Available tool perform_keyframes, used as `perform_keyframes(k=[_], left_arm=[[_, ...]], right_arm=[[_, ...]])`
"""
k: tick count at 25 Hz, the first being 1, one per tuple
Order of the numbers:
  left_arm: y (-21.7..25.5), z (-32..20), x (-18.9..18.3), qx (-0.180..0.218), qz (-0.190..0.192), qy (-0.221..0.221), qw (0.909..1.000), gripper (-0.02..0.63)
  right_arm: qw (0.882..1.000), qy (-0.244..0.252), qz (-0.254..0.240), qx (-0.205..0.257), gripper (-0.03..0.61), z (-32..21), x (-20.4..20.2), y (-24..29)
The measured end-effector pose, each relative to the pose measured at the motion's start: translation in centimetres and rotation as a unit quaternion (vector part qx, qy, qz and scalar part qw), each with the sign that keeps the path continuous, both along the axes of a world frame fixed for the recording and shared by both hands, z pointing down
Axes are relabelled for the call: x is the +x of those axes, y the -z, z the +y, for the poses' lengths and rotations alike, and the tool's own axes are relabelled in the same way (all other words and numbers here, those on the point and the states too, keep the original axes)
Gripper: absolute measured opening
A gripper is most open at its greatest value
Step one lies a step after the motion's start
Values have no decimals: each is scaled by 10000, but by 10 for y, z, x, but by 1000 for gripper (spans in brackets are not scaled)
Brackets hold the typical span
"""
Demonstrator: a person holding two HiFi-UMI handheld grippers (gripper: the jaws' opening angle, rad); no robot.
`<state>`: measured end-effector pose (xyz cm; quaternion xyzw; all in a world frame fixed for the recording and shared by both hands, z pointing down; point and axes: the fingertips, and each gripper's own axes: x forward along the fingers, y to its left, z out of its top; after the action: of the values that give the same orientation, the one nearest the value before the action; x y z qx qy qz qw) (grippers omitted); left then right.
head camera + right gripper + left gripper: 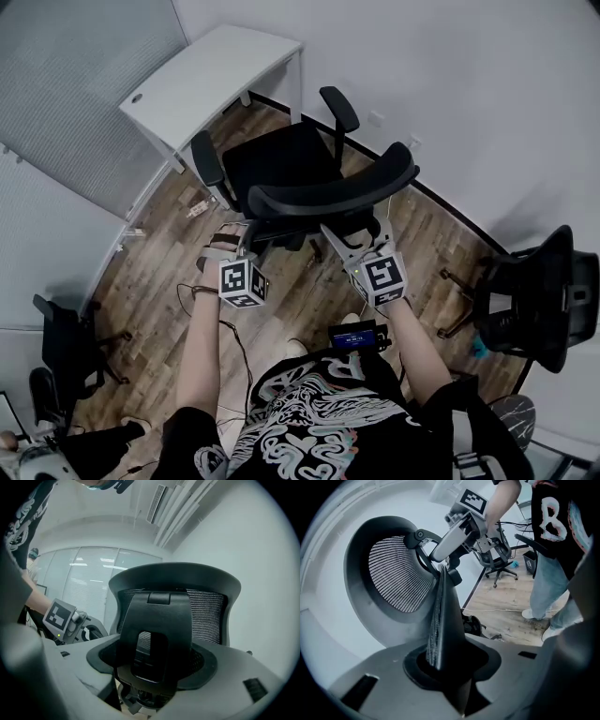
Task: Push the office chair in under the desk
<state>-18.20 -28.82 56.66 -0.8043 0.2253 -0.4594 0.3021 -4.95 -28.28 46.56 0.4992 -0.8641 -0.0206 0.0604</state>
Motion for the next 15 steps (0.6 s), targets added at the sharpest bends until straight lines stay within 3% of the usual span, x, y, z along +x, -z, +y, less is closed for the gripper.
perform_keyframes(k=[15], left_arm=[[0, -32, 37, -55, 81, 477, 9988, 121]], right_arm=[[9991, 410, 72, -47, 333, -50, 36, -1]])
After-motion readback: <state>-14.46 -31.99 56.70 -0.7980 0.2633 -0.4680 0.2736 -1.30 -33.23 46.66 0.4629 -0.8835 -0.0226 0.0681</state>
